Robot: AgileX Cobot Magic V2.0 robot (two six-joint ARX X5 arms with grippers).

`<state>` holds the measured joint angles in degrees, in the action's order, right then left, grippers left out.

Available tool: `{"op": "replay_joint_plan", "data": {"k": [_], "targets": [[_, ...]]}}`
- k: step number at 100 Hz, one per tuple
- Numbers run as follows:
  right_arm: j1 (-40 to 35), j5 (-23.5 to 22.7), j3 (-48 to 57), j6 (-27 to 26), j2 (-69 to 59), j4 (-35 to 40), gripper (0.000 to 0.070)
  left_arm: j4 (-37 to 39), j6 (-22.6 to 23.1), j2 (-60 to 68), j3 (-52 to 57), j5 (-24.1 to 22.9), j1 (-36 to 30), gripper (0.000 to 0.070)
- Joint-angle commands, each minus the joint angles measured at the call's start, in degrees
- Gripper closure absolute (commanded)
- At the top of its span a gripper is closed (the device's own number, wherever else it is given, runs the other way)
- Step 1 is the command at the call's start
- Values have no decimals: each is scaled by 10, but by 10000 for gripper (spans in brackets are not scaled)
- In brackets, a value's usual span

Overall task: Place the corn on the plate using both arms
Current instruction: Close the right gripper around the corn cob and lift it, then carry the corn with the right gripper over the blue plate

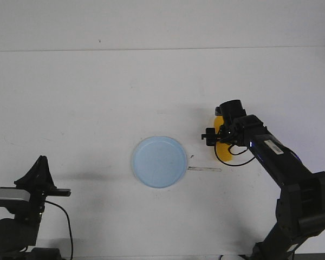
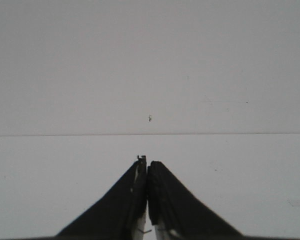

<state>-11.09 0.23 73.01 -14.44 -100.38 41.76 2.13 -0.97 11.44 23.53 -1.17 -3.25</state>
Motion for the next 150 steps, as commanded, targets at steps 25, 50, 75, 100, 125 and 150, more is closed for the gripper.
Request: {"op": "replay_joint_plan", "data": {"k": [25,50,75,100,125,150], "targets": [[-10,2,13,10,-16,-6,357,5,5,-1,5,0,0,699],[-25,-39,62,10,12,29,356,5,5,-1,5,0,0,699],[-97,-218,76,7,16,33,356,5,5,-1,5,0,0,699],[-206,-181,75,7,10,16,355,5,5,-1,5,0,0,699],[-240,-161,75,0,-21,3,354,5,5,-1,5,0,0,699],[-250,-153,74,-9,-48,7,355,5,5,-1,5,0,0,699]]}}
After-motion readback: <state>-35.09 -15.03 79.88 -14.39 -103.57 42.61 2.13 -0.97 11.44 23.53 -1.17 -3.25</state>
